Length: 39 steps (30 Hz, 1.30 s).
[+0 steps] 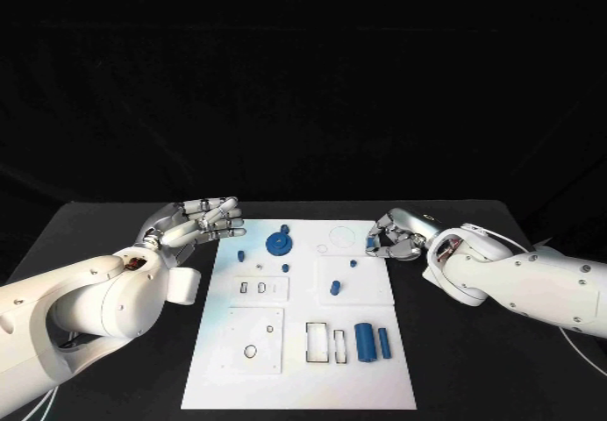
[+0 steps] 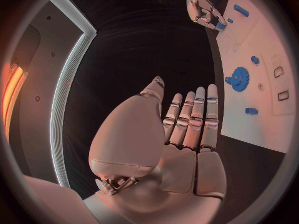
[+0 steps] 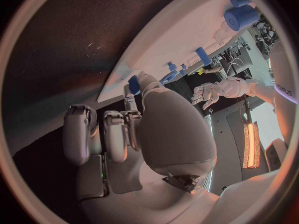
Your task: Assemble the parts on the task board
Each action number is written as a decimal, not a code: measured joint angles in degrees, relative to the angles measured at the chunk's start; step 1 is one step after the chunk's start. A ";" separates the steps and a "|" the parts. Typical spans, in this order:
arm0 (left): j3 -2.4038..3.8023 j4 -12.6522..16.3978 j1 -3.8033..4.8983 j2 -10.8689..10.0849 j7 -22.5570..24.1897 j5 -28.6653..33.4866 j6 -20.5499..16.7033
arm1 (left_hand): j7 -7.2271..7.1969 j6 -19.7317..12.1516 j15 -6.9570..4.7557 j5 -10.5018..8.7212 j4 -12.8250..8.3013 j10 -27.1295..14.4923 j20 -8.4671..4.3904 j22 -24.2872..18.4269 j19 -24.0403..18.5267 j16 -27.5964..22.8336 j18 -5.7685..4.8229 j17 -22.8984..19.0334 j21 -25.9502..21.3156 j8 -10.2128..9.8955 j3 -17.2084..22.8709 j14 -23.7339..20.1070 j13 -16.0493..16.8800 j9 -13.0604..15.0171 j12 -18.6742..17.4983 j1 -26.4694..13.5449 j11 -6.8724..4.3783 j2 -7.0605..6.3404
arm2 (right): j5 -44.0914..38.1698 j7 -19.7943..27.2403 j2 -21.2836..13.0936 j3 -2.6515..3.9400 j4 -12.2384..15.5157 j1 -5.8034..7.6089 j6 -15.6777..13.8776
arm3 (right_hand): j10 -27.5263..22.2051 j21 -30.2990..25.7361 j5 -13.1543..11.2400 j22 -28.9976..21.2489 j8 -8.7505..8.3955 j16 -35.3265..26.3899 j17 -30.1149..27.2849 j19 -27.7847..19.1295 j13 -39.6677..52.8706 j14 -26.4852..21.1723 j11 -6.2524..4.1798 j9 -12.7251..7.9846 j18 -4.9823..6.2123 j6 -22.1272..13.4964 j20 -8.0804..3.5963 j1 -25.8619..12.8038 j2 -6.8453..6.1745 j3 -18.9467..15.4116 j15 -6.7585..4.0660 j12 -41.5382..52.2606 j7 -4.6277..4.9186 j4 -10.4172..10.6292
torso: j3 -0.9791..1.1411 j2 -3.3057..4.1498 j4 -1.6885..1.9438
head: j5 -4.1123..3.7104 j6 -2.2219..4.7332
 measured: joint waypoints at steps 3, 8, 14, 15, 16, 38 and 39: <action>0.00 -0.01 0.00 0.01 -0.01 0.00 0.00 | 0.00 0.00 0.00 0.00 0.00 0.00 0.00 0.00 0.00 0.00 0.00 0.00 0.00 0.00 0.00 0.00 0.00 0.00 0.00 0.00 0.00 0.00 | 0.05 -0.02 -0.09 0.11 1.02 0.00 -0.42 | 0.00 0.29 0.00 0.00 0.01 0.17 0.00 0.12 0.00 0.00 0.00 0.00 -0.01 0.01 -0.12 0.02 0.01 0.00 0.00 0.00 -0.01 0.00 | 0.01 -0.02 0.01 | -0.04 0.09; 0.00 -0.08 -0.02 0.02 -0.01 0.00 0.00 | 0.00 0.00 0.00 0.00 0.00 0.00 0.00 0.00 0.00 0.00 0.00 0.00 0.00 0.00 0.00 0.00 0.00 0.00 0.00 0.00 0.00 0.00 | 0.07 -0.52 -0.27 0.35 3.30 0.13 -0.90 | 0.00 0.65 0.17 -0.01 0.01 0.22 0.00 0.20 0.00 0.00 0.00 0.00 -0.01 0.01 -0.20 0.03 0.03 0.00 0.00 0.00 -0.02 0.00 | -0.05 -0.09 0.02 | -0.12 0.25; -0.03 -0.35 -0.05 0.11 -0.01 0.00 -0.04 | 0.00 0.00 0.00 0.00 0.00 0.00 0.00 -0.01 0.00 -0.14 0.00 0.00 0.00 0.00 0.00 0.00 0.00 0.00 0.00 0.00 0.00 0.00 | -0.84 -2.29 0.53 0.52 7.14 0.97 -1.00 | 0.00 1.34 0.29 -0.01 -0.01 0.45 0.00 0.40 -0.01 0.00 0.00 -0.02 0.00 0.01 -0.40 0.03 0.03 -0.01 0.00 0.12 -0.02 0.00 | -0.13 -0.24 0.08 | 0.29 0.38; -0.03 -0.40 -0.05 0.12 -0.01 0.00 -0.06 | 0.00 0.00 0.00 0.00 0.00 0.00 0.00 -0.01 0.00 -0.23 0.00 0.00 0.00 0.00 0.00 0.00 0.00 0.00 0.00 0.00 0.00 0.00 | -1.15 -2.68 0.84 0.54 7.67 1.09 -0.98 | 0.00 1.53 0.29 -0.01 -0.02 0.62 0.01 0.40 -0.01 0.00 0.00 -0.02 -0.01 0.01 -0.40 0.03 0.03 -0.01 0.00 0.30 -0.02 0.00 | -0.16 -0.30 0.08 | 0.41 0.43; -0.04 -0.45 -0.06 0.14 -0.01 0.00 -0.08 | 0.00 0.00 0.00 0.00 -0.16 0.00 0.13 -0.01 -0.14 -0.23 0.00 0.00 0.00 0.00 0.16 0.00 0.00 0.00 0.00 0.00 0.00 0.00 | -1.52 -3.12 1.19 0.55 8.19 1.21 -0.95 | 0.00 1.68 0.29 -0.01 -0.03 0.71 0.03 0.40 -0.01 0.00 0.00 -0.02 -0.01 0.01 -0.40 0.02 0.04 -0.01 0.00 0.36 -0.02 0.00 | -0.19 -0.35 0.12 | 0.51 0.48; -0.22 -0.99 -0.18 0.74 0.19 0.02 -0.30 | 0.00 0.00 0.00 0.00 -0.95 0.00 0.00 0.11 -0.42 -0.23 -0.01 0.09 0.27 0.00 0.62 0.00 0.00 0.00 0.00 0.68 0.00 0.68 | -12.22 -11.21 15.98 -0.08 7.97 1.73 2.71 | 0.00 2.66 1.32 0.03 -0.24 1.00 0.03 0.40 -0.02 0.00 0.00 0.08 0.00 -0.23 -0.40 -0.43 0.95 -0.09 0.01 0.60 0.00 -0.07 | -1.47 -1.43 0.89 | 4.05 -1.14; -0.22 -1.01 -0.18 0.77 0.19 0.02 -0.30 | 0.00 0.00 0.00 0.00 -0.95 0.00 0.00 0.10 -0.42 -0.23 -0.01 0.09 0.27 0.00 0.62 0.00 0.00 0.00 0.00 0.68 0.00 0.68 | -12.68 -11.49 16.44 -0.14 7.81 1.65 2.93 | 0.00 2.66 1.34 0.02 -0.24 1.00 0.03 0.40 -0.02 0.00 0.00 0.09 0.00 -0.25 -0.40 -0.49 1.02 -0.09 0.01 0.60 0.01 -0.07 | -1.50 -1.45 0.90 | 4.20 -1.17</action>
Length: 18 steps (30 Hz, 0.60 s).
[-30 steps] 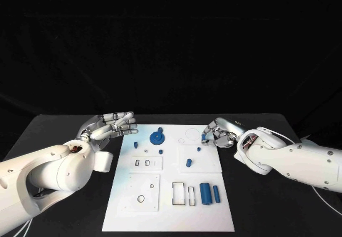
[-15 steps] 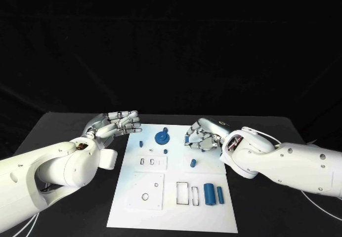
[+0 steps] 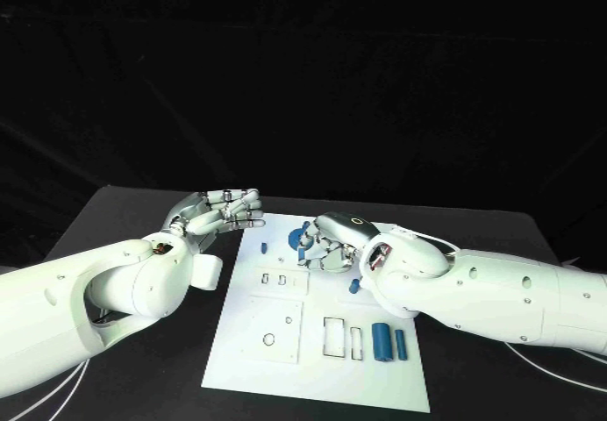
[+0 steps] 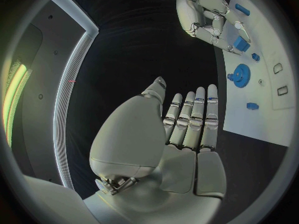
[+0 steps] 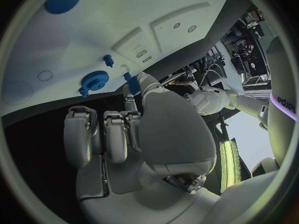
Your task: Assemble the parts on the task board
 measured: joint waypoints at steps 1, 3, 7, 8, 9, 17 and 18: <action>0.00 -0.01 0.00 0.03 0.00 0.00 0.00 | 0.00 0.00 0.00 0.00 0.00 0.00 0.00 0.00 0.00 0.00 0.00 0.00 0.00 0.00 0.00 0.00 0.00 0.00 0.00 0.00 0.00 0.00 | -0.43 -0.27 0.41 -0.06 -0.14 -0.08 0.21 | 0.00 0.00 0.00 0.00 0.01 0.00 0.00 0.00 0.00 0.00 0.00 0.00 0.00 -0.03 0.00 0.00 0.00 0.00 0.00 0.00 0.02 0.00 | -0.02 -0.01 0.01 | 0.13 -0.02; 0.00 -0.06 0.00 0.11 0.00 0.01 0.00 | 0.00 0.00 0.00 0.00 0.00 0.00 0.00 0.00 0.00 0.00 0.00 0.00 0.00 0.00 0.00 0.00 0.00 0.00 0.00 0.00 0.00 0.00 | -1.36 -0.84 1.16 -0.16 -0.35 -0.23 0.67 | 0.00 0.00 0.01 0.00 0.01 0.00 0.00 0.00 0.00 0.00 0.00 0.00 0.00 -0.06 0.00 0.00 0.00 0.00 0.00 0.00 0.05 0.00 | -0.05 -0.03 0.01 | 0.36 -0.08; 0.00 -0.13 0.00 0.24 0.00 0.01 0.00 | 0.00 0.00 0.00 0.00 0.00 0.00 0.00 0.00 0.00 0.00 0.00 -0.01 0.00 0.00 0.00 0.00 0.00 0.00 0.00 0.00 0.00 0.00 | -3.02 -1.80 2.29 -0.29 -0.52 -0.48 1.42 | 0.00 0.00 0.01 0.00 0.01 0.00 0.00 0.00 0.00 0.00 0.00 0.01 0.00 -0.13 0.00 -0.01 0.00 0.00 0.00 0.28 0.12 0.00 | -0.08 -0.05 0.04 | 0.58 -0.20; 0.00 -0.13 0.00 0.25 0.00 0.01 0.00 | 0.00 0.00 0.00 0.00 0.00 0.00 0.00 -0.01 0.00 0.00 0.00 -0.01 0.00 0.00 0.00 0.00 0.00 0.00 0.00 0.00 0.00 0.00 | -3.39 -2.00 2.50 -0.31 -0.52 -0.56 1.58 | 0.00 0.00 0.01 0.00 0.01 0.00 0.00 0.00 0.00 0.00 0.00 0.01 0.00 -0.14 0.00 -0.01 0.00 0.00 0.00 0.28 0.12 0.00 | -0.08 -0.05 0.04 | 0.62 -0.23; 0.00 -0.15 0.00 0.26 0.00 0.01 0.00 | 0.00 0.00 0.00 0.00 0.00 0.00 0.00 0.00 0.00 0.00 0.00 -0.01 -0.01 0.00 0.00 0.00 0.00 0.00 0.00 0.00 0.00 0.00 | -3.73 -2.18 2.67 -0.33 -0.52 -0.63 1.73 | 0.00 0.00 0.01 -0.01 0.01 0.00 0.00 0.00 0.00 0.00 0.00 0.01 0.00 -0.18 0.00 -0.01 0.00 0.00 0.00 0.28 0.16 0.00 | -0.05 -0.05 0.04 | 0.66 -0.27; 0.00 -0.18 0.00 0.26 0.00 0.02 0.00 | 0.00 0.00 0.00 0.00 0.00 0.00 0.00 -0.01 0.00 0.00 0.00 -0.01 -0.01 0.00 0.00 0.00 0.00 0.00 0.00 0.00 0.00 0.00 | -6.01 -3.37 3.53 -0.55 -0.40 -1.33 3.02 | 0.00 0.24 0.01 -0.01 -0.01 0.00 -0.01 0.00 -0.01 0.00 0.00 0.01 0.00 -0.23 0.00 -0.01 -0.01 0.00 0.00 0.28 0.20 0.00 | 0.03 0.01 0.06 | 1.04 -0.76; 0.00 -0.19 0.00 0.25 0.00 0.02 0.00 | 0.00 0.00 0.00 0.00 0.00 0.00 0.00 -0.01 0.00 0.00 0.00 -0.01 -0.02 0.00 0.00 0.00 0.00 0.00 0.00 0.00 0.00 0.00 | -6.31 -3.53 3.65 -0.57 -0.46 -1.43 3.26 | 0.00 0.24 0.01 -0.01 -0.01 0.00 -0.01 0.00 -0.01 0.00 0.00 0.01 0.00 -0.25 0.00 -0.01 -0.01 -0.01 0.00 0.28 0.20 0.00 | 0.03 0.02 0.07 | 1.09 -0.83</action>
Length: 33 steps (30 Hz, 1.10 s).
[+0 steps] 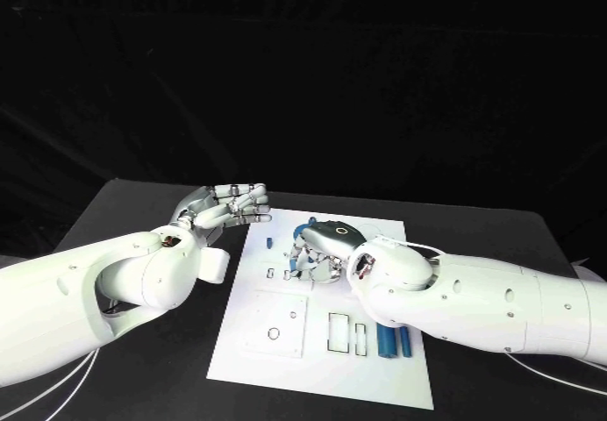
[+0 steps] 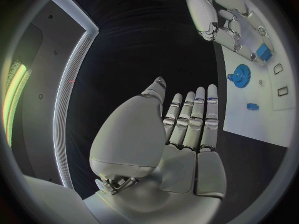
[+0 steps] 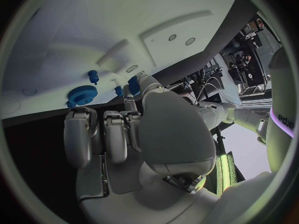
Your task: Assemble the parts on the task board
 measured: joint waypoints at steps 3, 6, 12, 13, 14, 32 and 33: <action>0.00 0.00 0.00 -0.03 0.00 0.00 0.00 | 0.00 0.00 0.00 0.00 0.00 0.00 0.00 0.00 0.00 0.00 0.00 0.00 -0.01 0.00 0.00 0.00 0.00 0.00 0.00 0.00 0.00 0.00 | -0.56 -0.31 0.19 -0.05 -0.19 -0.19 0.52 | 0.00 0.00 0.00 0.00 0.00 0.00 0.00 0.00 0.00 0.00 0.00 0.00 0.00 -0.15 0.00 0.00 0.00 0.00 0.00 0.00 0.00 0.00 | 0.02 0.01 0.01 | 0.09 -0.18; 0.00 0.00 0.00 -0.06 -0.02 0.00 0.00 | 0.00 0.00 0.00 0.00 0.00 0.00 0.00 0.01 0.00 0.00 -0.01 0.00 -0.01 0.00 0.00 0.00 0.00 0.00 0.00 0.00 0.00 0.00 | -1.04 -0.60 0.37 -0.08 -0.40 -0.38 1.09 | 0.00 0.00 -0.01 -0.01 -0.04 0.00 0.00 0.00 0.00 0.00 0.00 -0.01 0.00 -0.17 0.00 0.00 0.00 0.00 0.00 0.00 0.01 0.00 | 0.02 0.02 0.01 | 0.18 -0.37; 0.00 0.01 0.00 -0.11 -0.04 0.01 0.01 | 0.00 0.00 0.00 0.00 0.00 0.00 0.00 0.05 0.00 0.00 0.00 -0.01 0.20 0.00 0.00 0.00 0.00 0.00 0.00 0.00 0.00 0.00 | -1.70 -1.09 0.81 -0.17 -0.79 -0.78 2.16 | 0.00 0.00 -0.01 -0.01 -0.11 0.00 0.00 0.00 -0.01 0.00 0.00 -0.02 0.00 -0.26 0.00 0.00 -0.01 0.00 0.00 0.00 0.10 0.00 | 0.02 0.02 0.00 | 0.31 -0.62; 0.00 0.01 0.00 -0.12 -0.04 0.01 0.01 | 0.00 0.00 0.00 0.00 0.00 0.00 0.00 0.05 0.00 0.00 0.00 -0.01 0.20 0.00 0.00 0.00 0.00 0.00 0.00 0.00 0.00 0.00 | -1.79 -1.16 0.85 -0.18 -0.84 -0.83 2.29 | 0.00 0.00 -0.01 -0.01 -0.11 0.00 -0.01 0.00 -0.01 0.00 0.00 -0.02 0.00 -0.27 0.00 0.00 -0.01 0.00 0.00 0.00 0.10 0.00 | 0.02 0.02 0.00 | 0.32 -0.63; 0.00 0.01 0.00 -0.12 -0.05 0.01 0.01 | 0.00 0.00 0.00 0.00 0.00 0.00 0.00 0.05 0.00 0.00 0.00 -0.01 0.20 0.00 0.00 0.00 0.00 0.00 0.00 0.00 0.00 0.00 | -1.87 -1.23 0.89 -0.19 -0.90 -0.86 2.43 | 0.00 0.00 -0.01 -0.01 -0.11 0.00 0.00 0.00 -0.01 0.00 0.00 -0.02 0.00 -0.27 0.00 0.00 -0.01 0.00 0.00 0.00 0.11 0.00 | 0.02 0.02 0.01 | 0.32 -0.65; 0.00 0.00 0.00 -0.14 -0.11 0.03 0.03 | 0.00 0.00 0.00 0.00 0.00 0.00 0.00 0.04 0.00 0.00 0.00 -0.02 0.20 -0.23 0.00 0.00 0.00 0.00 -0.22 0.00 0.00 0.00 | -3.09 -2.42 1.45 -0.15 -1.58 -0.93 3.59 | 0.00 -0.07 -0.02 -0.02 -0.02 0.00 -0.01 0.01 -0.01 0.00 0.00 0.03 0.00 -0.37 0.02 -0.02 -0.04 -0.03 0.00 0.00 0.17 -0.02 | -0.01 -0.03 -0.01 | 0.30 -0.71; 0.00 0.00 0.00 -0.15 -0.11 0.03 0.03 | 0.00 0.00 0.00 0.00 0.00 0.00 0.00 0.04 0.00 0.00 0.00 -0.01 0.20 -0.23 0.00 0.00 0.00 0.00 -0.22 0.00 0.00 0.00 | -3.13 -2.45 1.45 -0.14 -1.58 -0.92 3.62 | 0.00 -0.30 -0.02 -0.02 -0.02 0.00 -0.01 0.14 -0.01 0.00 0.00 0.03 0.00 -0.36 0.15 -0.24 -0.25 -0.15 0.00 0.00 0.17 -0.15 | -0.02 -0.04 -0.01 | 0.26 -0.71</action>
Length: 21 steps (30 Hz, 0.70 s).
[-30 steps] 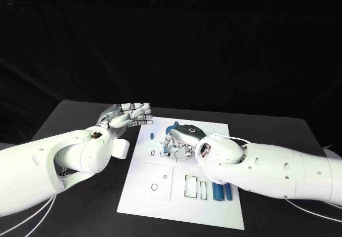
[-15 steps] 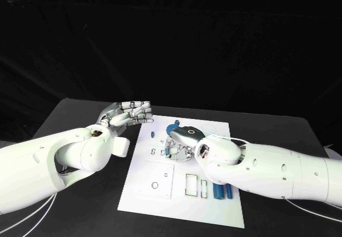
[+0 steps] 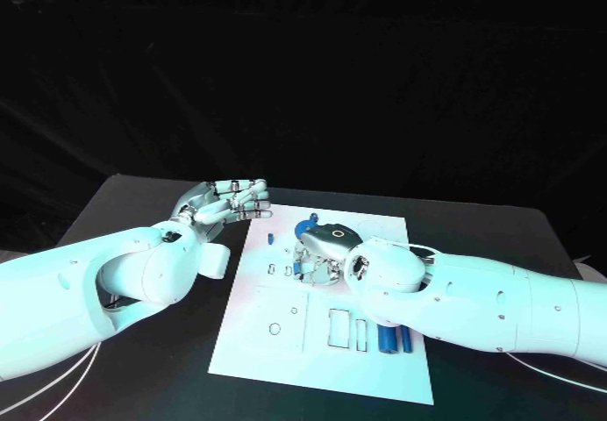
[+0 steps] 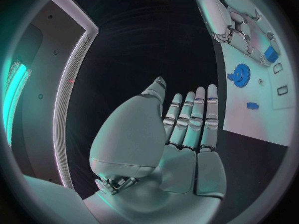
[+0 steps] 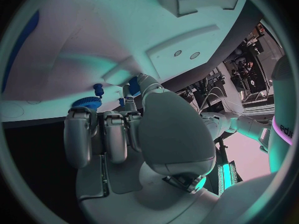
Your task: Assemble the parts on the task board
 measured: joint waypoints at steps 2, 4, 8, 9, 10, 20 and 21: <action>0.00 0.00 0.00 -0.02 -0.01 0.00 0.00 | 0.00 0.00 0.00 0.00 0.00 0.00 0.00 0.00 0.00 0.00 0.00 0.00 0.00 0.00 0.00 0.00 0.00 0.00 0.00 0.00 0.00 0.00 | -0.06 -0.05 0.00 0.00 0.00 0.01 0.07 | 0.00 -0.15 0.00 0.00 0.00 0.00 0.00 0.06 0.00 0.00 0.00 0.00 0.00 0.01 0.06 0.00 0.00 0.00 0.00 0.00 -0.01 0.00 | 0.00 -0.01 0.00 | -0.07 -0.02; 0.00 -0.02 0.00 -0.04 -0.01 0.00 0.00 | 0.00 0.00 0.00 0.00 0.00 0.00 0.00 0.00 0.00 0.00 0.00 0.00 0.00 0.00 0.00 0.00 0.00 0.00 0.00 0.00 0.00 0.00 | -0.12 -0.12 0.00 0.02 0.01 0.02 0.14 | 0.00 -0.15 0.00 0.00 0.00 0.00 0.00 0.06 0.00 0.00 0.00 0.00 0.00 -0.09 0.06 -0.23 -0.23 -0.16 0.00 -0.32 0.09 -0.15 | 0.00 -0.01 0.00 | -0.11 -0.05; 0.00 -0.03 0.00 -0.06 -0.02 0.00 0.00 | 0.00 0.00 0.00 0.00 0.00 0.00 0.00 0.00 0.00 0.00 0.00 -0.01 0.00 0.00 0.00 0.00 0.00 0.00 0.00 0.00 0.00 0.00 | -0.20 -0.28 -0.01 0.02 0.06 0.02 0.28 | 0.00 -0.39 0.01 -0.01 -0.18 0.00 0.00 0.06 0.00 0.00 0.00 0.01 0.00 -0.70 0.06 -0.36 -0.36 -0.16 0.00 -0.52 0.33 -0.15 | 0.00 -0.02 0.01 | -0.12 -0.09; 0.00 -0.03 0.00 -0.06 -0.02 0.00 0.00 | 0.00 0.00 0.00 0.00 0.00 0.00 0.00 -0.01 0.00 0.00 0.00 -0.01 0.00 0.00 0.00 0.00 0.00 0.00 0.00 0.00 0.00 0.00 | -0.22 -0.31 -0.01 0.02 0.08 0.02 0.32 | 0.00 -0.39 0.01 0.00 -0.32 0.00 0.00 0.06 0.00 0.00 0.00 -0.01 0.00 -0.90 0.06 -0.36 -0.36 -0.16 0.00 -0.67 0.53 -0.15 | 0.00 -0.02 0.01 | -0.12 -0.09; 0.00 -0.03 0.00 -0.06 -0.02 0.00 0.00 | 0.00 0.00 0.00 0.00 0.00 0.00 0.00 -0.01 0.00 0.00 0.00 0.00 0.00 0.00 0.00 0.00 0.00 0.00 0.00 0.00 0.00 0.00 | -0.24 -0.34 -0.01 0.02 0.09 0.02 0.34 | 0.00 -0.39 0.01 -0.01 -0.41 0.00 0.00 0.06 0.00 0.00 0.00 -0.06 0.00 -1.01 0.06 -0.44 -0.44 -0.16 0.00 -0.67 0.63 -0.15 | 0.00 -0.02 0.01 | -0.12 -0.10; 0.00 -0.05 0.00 -0.08 -0.04 0.00 0.01 | 0.00 0.00 0.00 0.00 0.00 0.00 0.00 -0.01 0.00 0.00 0.00 0.01 0.00 0.00 0.00 0.00 0.00 0.00 0.00 0.00 0.00 0.00 | -0.39 -0.61 -0.01 -0.01 0.21 0.00 0.32 | -0.01 -1.27 -0.20 0.04 -1.29 0.00 -0.01 0.25 -0.01 0.00 0.83 -0.62 0.00 -2.68 0.29 -1.72 -0.96 -0.71 0.43 -1.20 1.31 0.06 | 0.00 -0.02 0.00 | -0.07 -0.01; 0.00 -0.05 0.00 -0.08 -0.04 0.00 0.01 | 0.00 0.00 0.00 0.00 0.00 0.00 0.00 -0.01 0.00 0.00 0.00 0.03 0.00 0.00 0.00 0.00 0.00 0.00 0.00 0.00 0.00 0.00 | -0.40 -0.64 -0.01 -0.01 0.21 0.00 0.31 | -0.02 -1.28 -0.20 0.04 -1.37 0.00 -0.01 0.13 0.00 0.00 0.83 -0.66 0.00 -2.87 0.41 -1.96 -1.19 -0.74 0.43 -1.33 1.49 0.09 | 0.00 -0.02 0.02 | -0.15 0.02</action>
